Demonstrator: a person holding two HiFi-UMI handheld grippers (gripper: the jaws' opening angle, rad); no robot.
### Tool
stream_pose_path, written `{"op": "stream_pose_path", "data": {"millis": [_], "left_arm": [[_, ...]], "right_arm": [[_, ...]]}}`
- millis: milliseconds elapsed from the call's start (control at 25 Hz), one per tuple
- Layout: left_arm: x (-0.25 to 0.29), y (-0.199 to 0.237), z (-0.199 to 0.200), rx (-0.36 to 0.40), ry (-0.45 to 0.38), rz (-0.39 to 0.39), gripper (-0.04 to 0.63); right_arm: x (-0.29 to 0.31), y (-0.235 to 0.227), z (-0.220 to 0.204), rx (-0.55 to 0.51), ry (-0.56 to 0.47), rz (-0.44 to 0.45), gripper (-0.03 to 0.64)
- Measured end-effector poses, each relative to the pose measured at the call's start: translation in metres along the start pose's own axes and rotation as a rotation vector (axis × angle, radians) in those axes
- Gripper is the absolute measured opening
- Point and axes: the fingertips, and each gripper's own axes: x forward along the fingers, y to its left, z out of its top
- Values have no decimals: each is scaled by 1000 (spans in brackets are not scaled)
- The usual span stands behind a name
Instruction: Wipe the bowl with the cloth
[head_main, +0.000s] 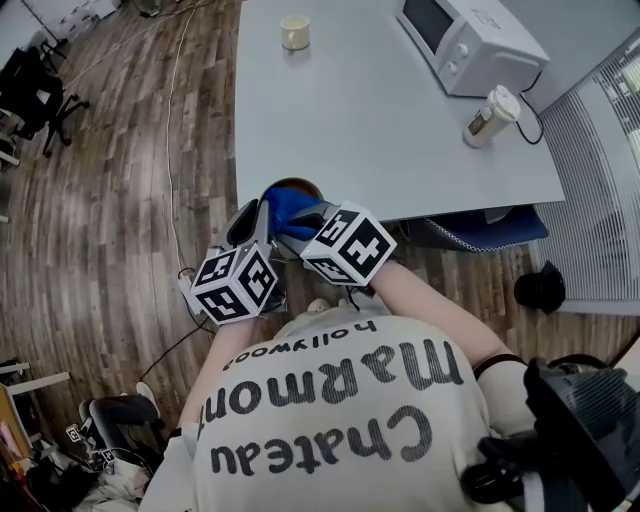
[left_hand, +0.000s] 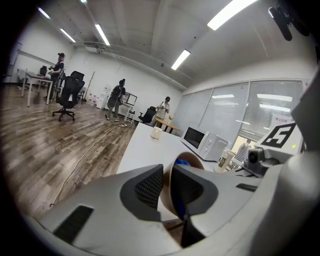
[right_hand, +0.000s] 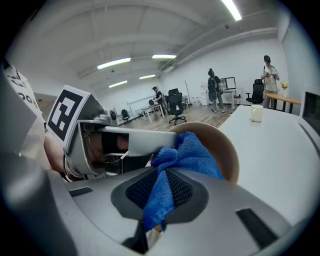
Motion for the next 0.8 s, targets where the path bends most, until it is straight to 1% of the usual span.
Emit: {"op": "stream_pose_path", "data": {"millis": [160,280,520,680,800], "left_arm": [[0,-2,-8,15,15,6,66],[0,-5,-14,19,30,0,64],[3,-14,-20,37,52,-16,64],[4,-22,-24,46,63,-31,64],[7,-28,-27,34,74,-47,64]], "right_arm": [[-3,-3,-14,-27,55,-37,38],[-7,-10,-24,-40,75,-74,38],[-19,-30,-33,-108,122,-174,38],[-28,-38,-37,-116,121,-210,38],[-34,-46,-40,-115,114,-234,38]]}}
